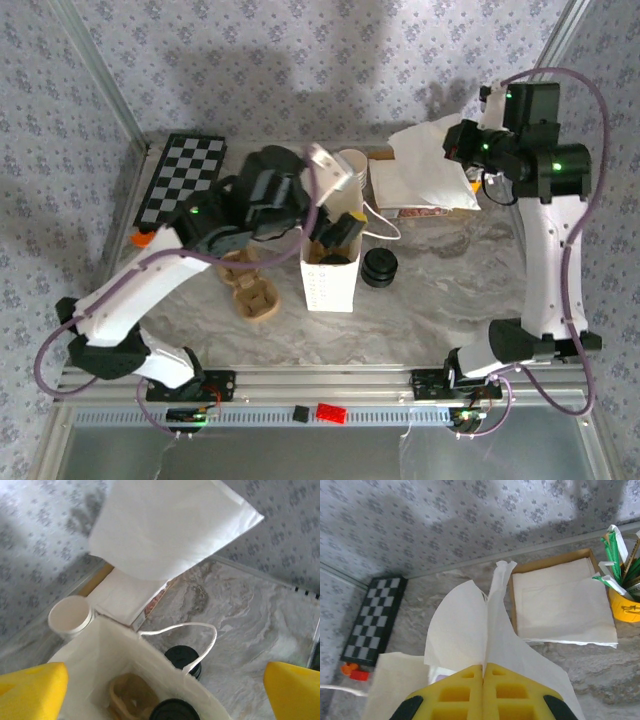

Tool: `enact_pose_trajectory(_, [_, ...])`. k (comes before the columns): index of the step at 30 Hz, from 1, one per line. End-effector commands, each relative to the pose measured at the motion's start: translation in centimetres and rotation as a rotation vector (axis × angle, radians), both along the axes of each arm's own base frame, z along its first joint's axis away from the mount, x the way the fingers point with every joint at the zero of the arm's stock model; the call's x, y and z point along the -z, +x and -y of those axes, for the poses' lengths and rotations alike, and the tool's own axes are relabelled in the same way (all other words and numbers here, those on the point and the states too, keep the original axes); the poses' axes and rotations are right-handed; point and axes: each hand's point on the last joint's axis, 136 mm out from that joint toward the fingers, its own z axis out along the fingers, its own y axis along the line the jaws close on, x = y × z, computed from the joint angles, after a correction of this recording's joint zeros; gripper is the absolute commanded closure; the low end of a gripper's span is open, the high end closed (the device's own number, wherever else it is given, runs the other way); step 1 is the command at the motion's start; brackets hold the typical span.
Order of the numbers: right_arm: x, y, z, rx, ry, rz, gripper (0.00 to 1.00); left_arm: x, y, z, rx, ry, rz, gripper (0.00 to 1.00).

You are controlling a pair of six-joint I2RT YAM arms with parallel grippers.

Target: Pack the takeout coffee

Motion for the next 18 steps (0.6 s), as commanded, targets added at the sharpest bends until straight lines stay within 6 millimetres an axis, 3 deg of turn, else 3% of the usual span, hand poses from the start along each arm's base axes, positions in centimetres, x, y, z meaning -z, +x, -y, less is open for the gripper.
enact_pose_trajectory(1, [-1.4,-2.9,-0.6,0.004,0.107,-0.018,1.00,-2.0,0.6,2.9,0.073,-0.018,0.204,0.00])
enact_pose_trajectory(7, [-4.4,-5.7,-1.8,-0.021,0.232,0.042,1.00,-1.3,0.1,6.8,0.215,-0.092,0.338,0.01])
enact_pose_trajectory(11, [-5.3,-6.5,-2.7,-0.047,0.299,0.053,1.00,-0.2,0.3,8.9,0.274,-0.128,0.443,0.00])
enact_pose_trajectory(18, [-6.5,-7.8,-4.5,-0.103,0.387,0.070,1.00,-0.6,3.3,11.4,0.161,-0.202,0.529,0.00])
